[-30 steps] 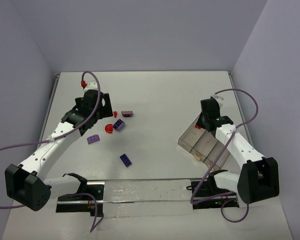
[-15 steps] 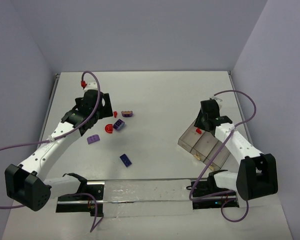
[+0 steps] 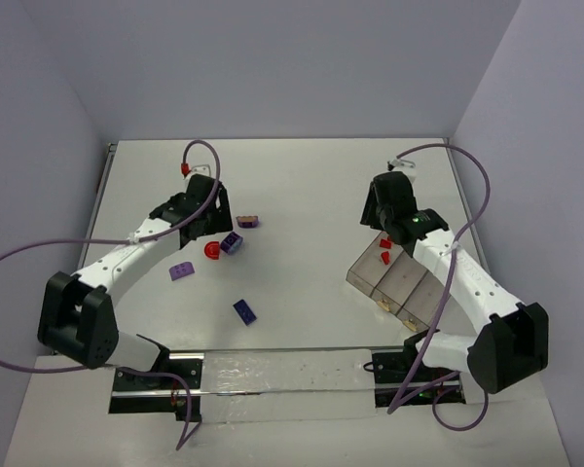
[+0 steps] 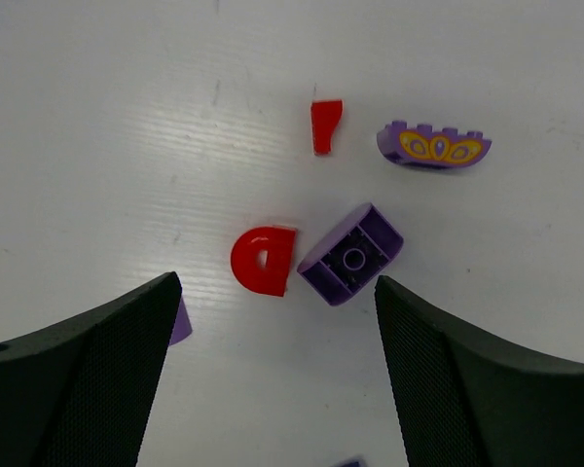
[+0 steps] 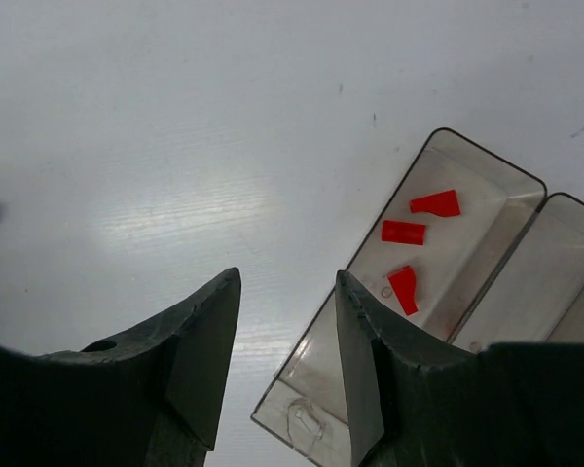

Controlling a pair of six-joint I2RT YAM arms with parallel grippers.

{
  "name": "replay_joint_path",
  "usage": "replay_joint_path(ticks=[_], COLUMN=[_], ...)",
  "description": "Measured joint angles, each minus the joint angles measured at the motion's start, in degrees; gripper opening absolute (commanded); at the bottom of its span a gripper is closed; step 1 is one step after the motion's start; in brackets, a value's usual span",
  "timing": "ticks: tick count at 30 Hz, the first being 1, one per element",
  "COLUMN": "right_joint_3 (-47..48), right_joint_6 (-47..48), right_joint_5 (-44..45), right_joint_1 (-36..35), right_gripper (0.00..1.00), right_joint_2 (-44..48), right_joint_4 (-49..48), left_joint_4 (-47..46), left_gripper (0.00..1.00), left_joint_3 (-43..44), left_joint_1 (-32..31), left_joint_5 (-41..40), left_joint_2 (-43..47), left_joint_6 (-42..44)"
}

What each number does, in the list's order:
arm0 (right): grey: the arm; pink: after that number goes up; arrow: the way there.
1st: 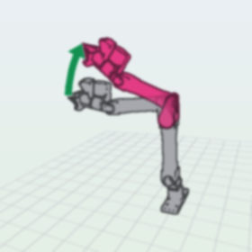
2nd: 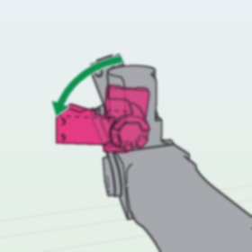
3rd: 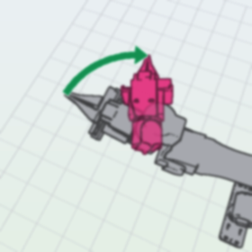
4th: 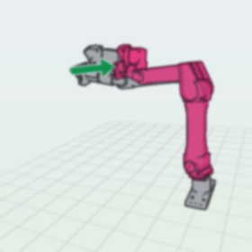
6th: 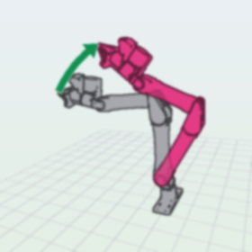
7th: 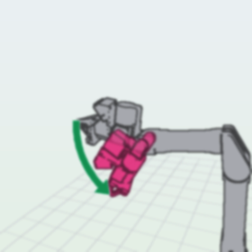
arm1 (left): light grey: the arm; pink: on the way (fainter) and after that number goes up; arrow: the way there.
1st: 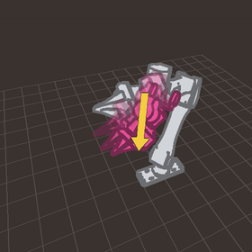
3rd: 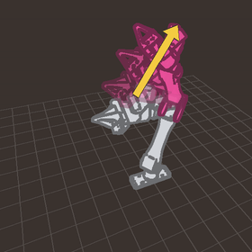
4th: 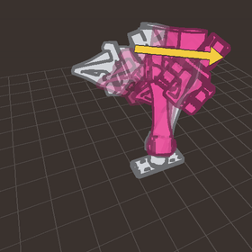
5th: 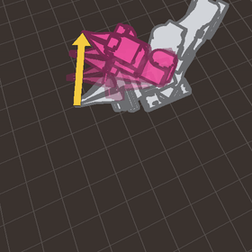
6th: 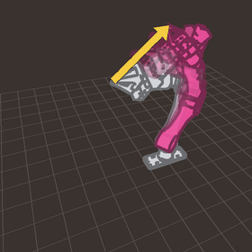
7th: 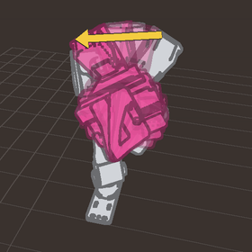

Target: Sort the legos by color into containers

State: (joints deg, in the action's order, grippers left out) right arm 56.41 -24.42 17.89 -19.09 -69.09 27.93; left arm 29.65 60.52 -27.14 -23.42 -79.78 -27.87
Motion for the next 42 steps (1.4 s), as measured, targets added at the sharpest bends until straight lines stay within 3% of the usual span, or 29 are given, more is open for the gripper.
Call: replay_joint_path(ticks=[3, 12, 24, 30, 33, 38, 42], right_joint_3=[0.6, 0.7, 0.7, 0.7, 0.7, 0.7, 0.9], right_joint_6=[-0.1, -0.2, 0.3, 0.3, 0.3, 0.3, 0.3], right_joint_5=[0.5, 1.0, 1.5, 1.5, 1.5, 1.5, 1.8], right_joint_1=[-2.3, -3.2, -3.2, -3.2, -3.2, -3.2, -3.2], right_gripper=[0.58, 0.64, 0.65, 0.65, 0.65, 0.65, 0.65], right_joint_2=[-1.5, -2.6, -2.6, -2.6, -2.6, -2.6, -2.6], right_joint_4=[0.3, 1.0, 1.4, 1.5, 1.5, 1.6, 1.8], left_joint_4=[-0.2, -2.9, -4.4, -5.0, -5.0, -5.1, -4.8], left_gripper=[0.98, 0.99, 0.81, 0.59, 0.40, 0.20, 0.13], left_joint_3=[0.0, 0.0, 0.7, 2.6, 2.9, 3.7, 4.2], left_joint_1=[-0.4, -3.3, -3.3, -5.1, -6.8, -8.8, -9.2], left_joint_5=[3.3, 10.2, 9.6, 7.6, 6.5, 4.7, 4.7], left_joint_2=[-3.3, -8.2, -17.7, -20.0, -21.2, -22.6, -22.8], left_joint_6=[0.1, 6.0, 6.3, 6.4, 6.6, 6.5, 6.4])
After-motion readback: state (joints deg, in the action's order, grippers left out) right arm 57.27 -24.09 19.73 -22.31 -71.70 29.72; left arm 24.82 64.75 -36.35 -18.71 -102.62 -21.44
